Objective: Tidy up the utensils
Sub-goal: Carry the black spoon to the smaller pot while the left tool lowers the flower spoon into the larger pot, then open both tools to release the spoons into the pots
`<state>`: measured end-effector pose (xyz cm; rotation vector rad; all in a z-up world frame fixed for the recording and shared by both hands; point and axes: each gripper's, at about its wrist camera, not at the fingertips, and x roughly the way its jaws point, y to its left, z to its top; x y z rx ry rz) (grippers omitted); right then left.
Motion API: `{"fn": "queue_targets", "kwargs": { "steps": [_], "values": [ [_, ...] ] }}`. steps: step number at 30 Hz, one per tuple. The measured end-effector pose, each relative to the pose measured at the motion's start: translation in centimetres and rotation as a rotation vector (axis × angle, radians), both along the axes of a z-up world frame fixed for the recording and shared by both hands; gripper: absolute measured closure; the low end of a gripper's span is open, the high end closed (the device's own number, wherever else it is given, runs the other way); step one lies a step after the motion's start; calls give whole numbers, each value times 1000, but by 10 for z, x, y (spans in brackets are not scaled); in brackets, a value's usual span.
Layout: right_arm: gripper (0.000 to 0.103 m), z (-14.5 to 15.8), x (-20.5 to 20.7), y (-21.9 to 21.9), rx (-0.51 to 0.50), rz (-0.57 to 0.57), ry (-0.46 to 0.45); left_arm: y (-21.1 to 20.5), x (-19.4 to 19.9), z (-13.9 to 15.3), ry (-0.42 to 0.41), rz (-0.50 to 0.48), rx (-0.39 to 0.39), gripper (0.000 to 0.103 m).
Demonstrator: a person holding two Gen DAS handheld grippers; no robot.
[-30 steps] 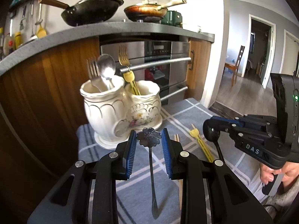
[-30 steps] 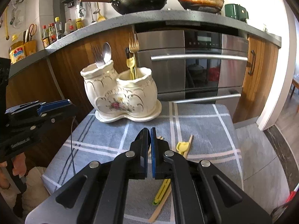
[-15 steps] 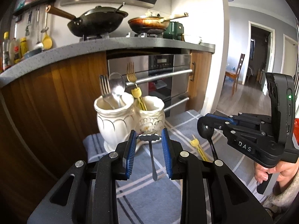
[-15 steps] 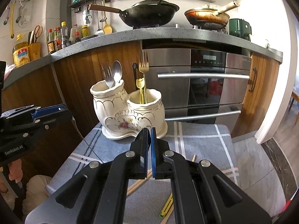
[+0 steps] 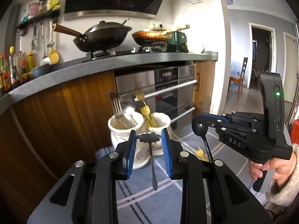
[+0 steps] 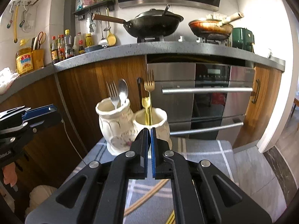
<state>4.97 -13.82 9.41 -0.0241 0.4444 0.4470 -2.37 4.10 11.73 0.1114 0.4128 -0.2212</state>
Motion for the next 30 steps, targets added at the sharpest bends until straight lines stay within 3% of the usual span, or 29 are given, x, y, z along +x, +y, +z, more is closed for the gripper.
{"fn": "queue_targets", "kwargs": {
  "steps": [15,19,24,30],
  "values": [
    [100,57,69,41,27,-28,-160,42,40,66,-75,71,-27,74],
    [100,54,90,53,-45,-82,-204,45,55,85,-99,80,-32,74],
    [100,43,116,51,-66,-159,-221,40,83,101,-123,99,-16,74],
    [100,13,145,43,-65,-240,-204,30,117,86,-85,100,-4,74]
  ]
}}
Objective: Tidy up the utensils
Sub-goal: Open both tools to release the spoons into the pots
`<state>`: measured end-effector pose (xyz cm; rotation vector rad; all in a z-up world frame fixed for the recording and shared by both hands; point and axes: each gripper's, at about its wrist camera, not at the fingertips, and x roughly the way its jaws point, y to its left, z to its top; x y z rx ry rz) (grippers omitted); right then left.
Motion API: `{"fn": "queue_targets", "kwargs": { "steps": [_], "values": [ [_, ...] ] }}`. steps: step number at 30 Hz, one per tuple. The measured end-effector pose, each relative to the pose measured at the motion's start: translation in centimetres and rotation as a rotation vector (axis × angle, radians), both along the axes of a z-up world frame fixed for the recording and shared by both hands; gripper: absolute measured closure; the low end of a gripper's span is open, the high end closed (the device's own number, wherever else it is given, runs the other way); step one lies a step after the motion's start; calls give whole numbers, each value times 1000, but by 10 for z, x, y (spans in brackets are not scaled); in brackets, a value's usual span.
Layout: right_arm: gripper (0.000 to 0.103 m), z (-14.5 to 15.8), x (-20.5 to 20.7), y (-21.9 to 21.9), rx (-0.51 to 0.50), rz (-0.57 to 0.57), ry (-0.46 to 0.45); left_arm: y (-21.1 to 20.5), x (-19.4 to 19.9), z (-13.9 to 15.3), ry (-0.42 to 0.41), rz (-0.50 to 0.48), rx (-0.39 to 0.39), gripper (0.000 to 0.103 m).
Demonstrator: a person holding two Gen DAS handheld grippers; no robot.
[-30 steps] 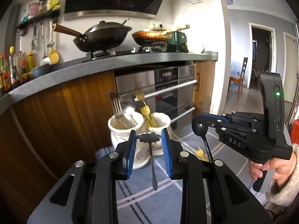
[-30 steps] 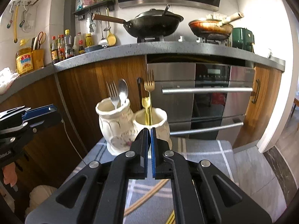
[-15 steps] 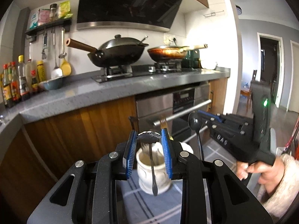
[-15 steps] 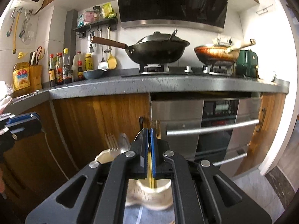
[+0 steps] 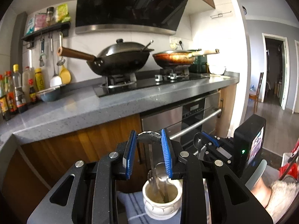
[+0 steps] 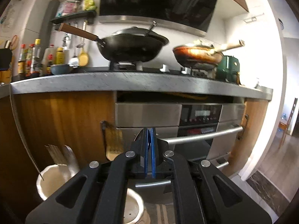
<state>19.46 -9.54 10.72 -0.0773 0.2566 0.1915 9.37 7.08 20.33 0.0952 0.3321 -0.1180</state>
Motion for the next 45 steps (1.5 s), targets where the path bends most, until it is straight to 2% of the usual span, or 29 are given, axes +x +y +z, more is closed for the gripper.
{"fn": "queue_targets", "kwargs": {
  "steps": [4,9,13,17,22,33,35,39,45],
  "values": [
    [100,-24,10,1,-48,-28,2,-5,13,-23,38,7,0,74],
    [100,-42,8,5,-82,26,14,-7,26,-54,99,32,13,74],
    [100,-50,1,4,-60,87,36,-5,33,-74,140,64,17,74],
    [100,-56,-2,-2,-5,149,100,-6,35,-89,163,80,21,74],
    [100,-60,-4,-4,33,187,148,-6,37,-102,178,88,15,74],
    [100,-64,0,-5,42,182,193,4,42,-101,193,108,-6,74],
    [96,-64,1,-6,42,178,201,7,43,-100,199,111,-10,74],
    [73,-64,0,-9,65,186,222,8,45,-101,215,117,-8,74],
    [63,-58,-19,-20,108,176,227,13,44,-103,227,114,-32,74]
  ]
}}
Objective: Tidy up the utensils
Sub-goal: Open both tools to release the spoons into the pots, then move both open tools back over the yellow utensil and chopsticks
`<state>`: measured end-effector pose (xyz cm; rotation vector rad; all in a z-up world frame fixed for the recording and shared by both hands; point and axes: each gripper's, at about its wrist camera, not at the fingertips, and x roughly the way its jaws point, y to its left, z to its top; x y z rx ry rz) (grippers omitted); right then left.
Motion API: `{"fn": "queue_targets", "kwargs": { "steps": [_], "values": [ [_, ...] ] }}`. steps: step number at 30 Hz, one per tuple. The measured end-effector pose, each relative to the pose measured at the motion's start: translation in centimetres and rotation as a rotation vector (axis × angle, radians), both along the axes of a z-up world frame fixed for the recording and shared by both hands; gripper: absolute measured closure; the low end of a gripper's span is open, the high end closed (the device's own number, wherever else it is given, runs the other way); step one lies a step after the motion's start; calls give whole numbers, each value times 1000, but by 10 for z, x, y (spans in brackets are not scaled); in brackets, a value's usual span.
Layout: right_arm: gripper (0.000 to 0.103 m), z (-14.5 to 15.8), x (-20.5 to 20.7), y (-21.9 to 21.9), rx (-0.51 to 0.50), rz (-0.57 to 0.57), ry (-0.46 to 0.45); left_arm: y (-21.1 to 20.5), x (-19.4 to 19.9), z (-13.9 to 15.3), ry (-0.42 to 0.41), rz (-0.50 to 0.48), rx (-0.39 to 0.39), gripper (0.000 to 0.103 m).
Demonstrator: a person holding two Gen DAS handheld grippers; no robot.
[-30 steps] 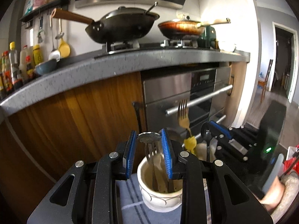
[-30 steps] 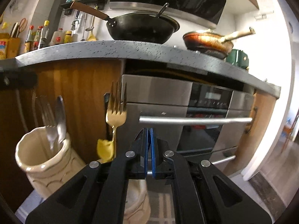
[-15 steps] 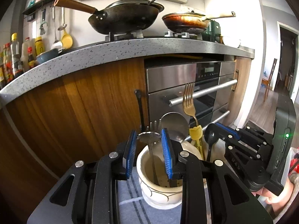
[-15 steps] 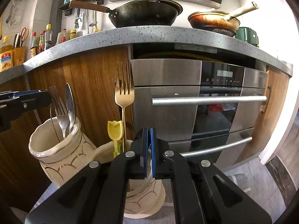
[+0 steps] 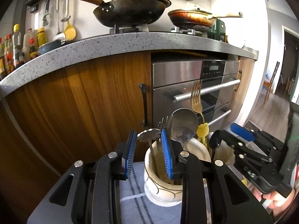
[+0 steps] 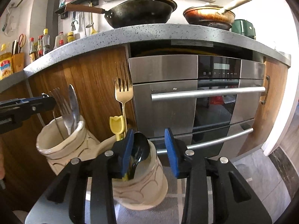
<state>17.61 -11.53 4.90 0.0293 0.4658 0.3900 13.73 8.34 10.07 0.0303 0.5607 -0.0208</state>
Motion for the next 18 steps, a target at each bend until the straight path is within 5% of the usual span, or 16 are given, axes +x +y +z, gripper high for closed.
{"fn": "queue_targets", "kwargs": {
  "steps": [8,18],
  "values": [
    [36,11,-40,-26,51,-20,-1,6,-13,3,-6,21,-4,64],
    [19,14,-80,-61,61,-58,32,6,-55,-1,-34,68,-1,25]
  ]
}}
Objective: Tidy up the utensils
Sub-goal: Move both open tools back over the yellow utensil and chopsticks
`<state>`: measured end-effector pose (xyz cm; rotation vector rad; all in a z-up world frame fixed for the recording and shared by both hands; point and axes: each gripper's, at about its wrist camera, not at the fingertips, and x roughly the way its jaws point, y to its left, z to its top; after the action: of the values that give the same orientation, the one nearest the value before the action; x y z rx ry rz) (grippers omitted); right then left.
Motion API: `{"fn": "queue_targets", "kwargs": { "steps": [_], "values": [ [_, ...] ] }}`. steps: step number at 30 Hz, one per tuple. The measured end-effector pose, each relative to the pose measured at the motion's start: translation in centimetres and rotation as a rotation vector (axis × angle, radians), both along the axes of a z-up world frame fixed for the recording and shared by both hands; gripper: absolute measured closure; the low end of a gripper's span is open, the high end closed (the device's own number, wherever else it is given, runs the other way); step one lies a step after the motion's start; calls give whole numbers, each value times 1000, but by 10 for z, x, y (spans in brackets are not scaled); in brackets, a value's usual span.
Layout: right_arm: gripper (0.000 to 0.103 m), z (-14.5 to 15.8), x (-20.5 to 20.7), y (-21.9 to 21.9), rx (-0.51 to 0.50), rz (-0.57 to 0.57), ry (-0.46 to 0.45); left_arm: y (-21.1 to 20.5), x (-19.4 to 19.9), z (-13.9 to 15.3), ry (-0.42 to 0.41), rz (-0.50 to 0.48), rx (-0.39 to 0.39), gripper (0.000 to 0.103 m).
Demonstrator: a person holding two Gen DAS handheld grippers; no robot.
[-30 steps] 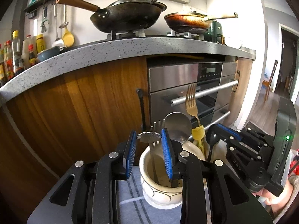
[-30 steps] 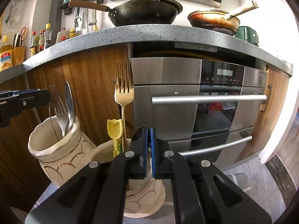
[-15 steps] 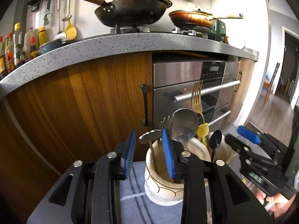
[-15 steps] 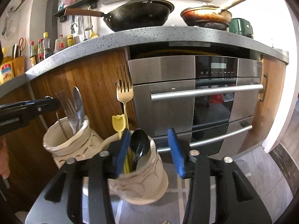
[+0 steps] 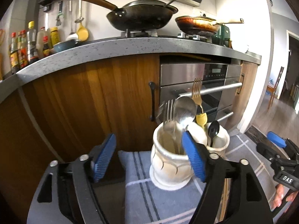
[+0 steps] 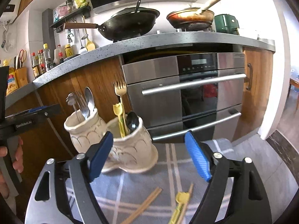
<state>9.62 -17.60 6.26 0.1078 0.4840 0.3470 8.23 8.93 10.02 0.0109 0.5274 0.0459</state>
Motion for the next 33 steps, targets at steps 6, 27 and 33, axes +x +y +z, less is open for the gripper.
{"fn": "queue_targets", "kwargs": {
  "steps": [6,27,33],
  "values": [
    [8,-7,-24,-12,-31,-21,16,3,-25,-10,9,35,10,16],
    [6,-32,-64,-82,-39,-184,109,-11,-83,-58,93,52,-65,6],
    [6,-58,-63,-91,-58,-206,180,-38,-82,-89,164,1,-54,6]
  ]
}}
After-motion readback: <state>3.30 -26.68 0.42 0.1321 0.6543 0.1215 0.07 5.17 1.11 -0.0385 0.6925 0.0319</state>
